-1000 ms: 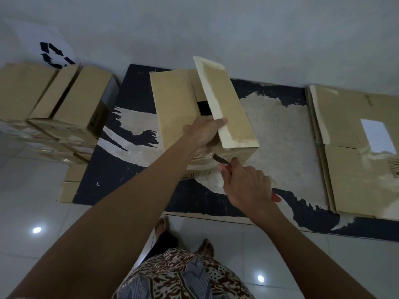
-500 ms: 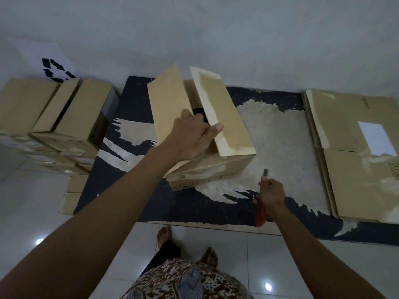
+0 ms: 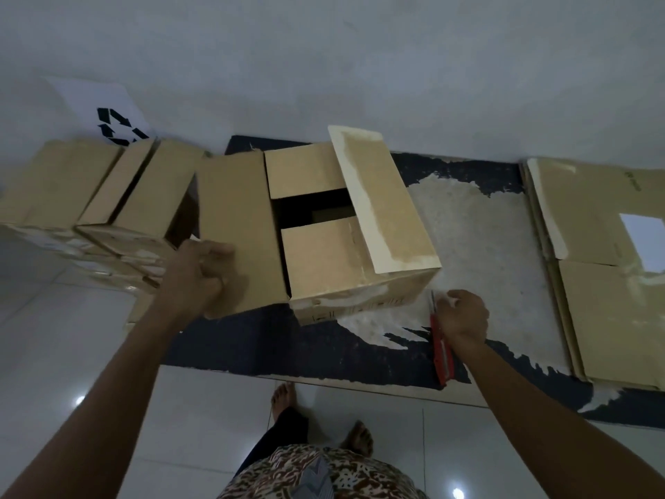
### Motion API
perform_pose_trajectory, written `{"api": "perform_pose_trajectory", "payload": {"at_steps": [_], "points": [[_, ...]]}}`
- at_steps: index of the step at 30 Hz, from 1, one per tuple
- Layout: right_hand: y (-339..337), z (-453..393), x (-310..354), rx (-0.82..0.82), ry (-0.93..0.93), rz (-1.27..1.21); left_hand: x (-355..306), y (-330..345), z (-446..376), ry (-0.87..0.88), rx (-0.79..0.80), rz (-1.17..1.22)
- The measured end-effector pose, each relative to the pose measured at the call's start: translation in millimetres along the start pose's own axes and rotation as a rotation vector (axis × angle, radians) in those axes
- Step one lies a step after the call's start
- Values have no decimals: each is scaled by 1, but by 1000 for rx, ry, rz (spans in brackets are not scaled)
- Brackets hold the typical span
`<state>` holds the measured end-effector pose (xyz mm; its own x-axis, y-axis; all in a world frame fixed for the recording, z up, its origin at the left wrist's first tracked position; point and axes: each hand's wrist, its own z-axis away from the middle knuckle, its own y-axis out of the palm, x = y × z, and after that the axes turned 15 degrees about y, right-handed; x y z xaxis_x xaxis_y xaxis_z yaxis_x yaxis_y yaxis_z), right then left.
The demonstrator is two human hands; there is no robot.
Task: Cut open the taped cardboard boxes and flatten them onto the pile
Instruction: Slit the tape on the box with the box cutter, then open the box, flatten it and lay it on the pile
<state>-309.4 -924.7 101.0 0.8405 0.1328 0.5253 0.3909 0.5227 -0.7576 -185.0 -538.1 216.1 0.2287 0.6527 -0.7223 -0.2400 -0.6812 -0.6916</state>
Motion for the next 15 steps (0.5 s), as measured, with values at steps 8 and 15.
{"api": "perform_pose_trajectory", "payload": {"at_steps": [8,15], "points": [[-37,70,106,-5,-621,65,-25,48,-34,-73,30,-186],[-38,95,118,4,-769,247,-103,59,-67,206,398,-272]]}}
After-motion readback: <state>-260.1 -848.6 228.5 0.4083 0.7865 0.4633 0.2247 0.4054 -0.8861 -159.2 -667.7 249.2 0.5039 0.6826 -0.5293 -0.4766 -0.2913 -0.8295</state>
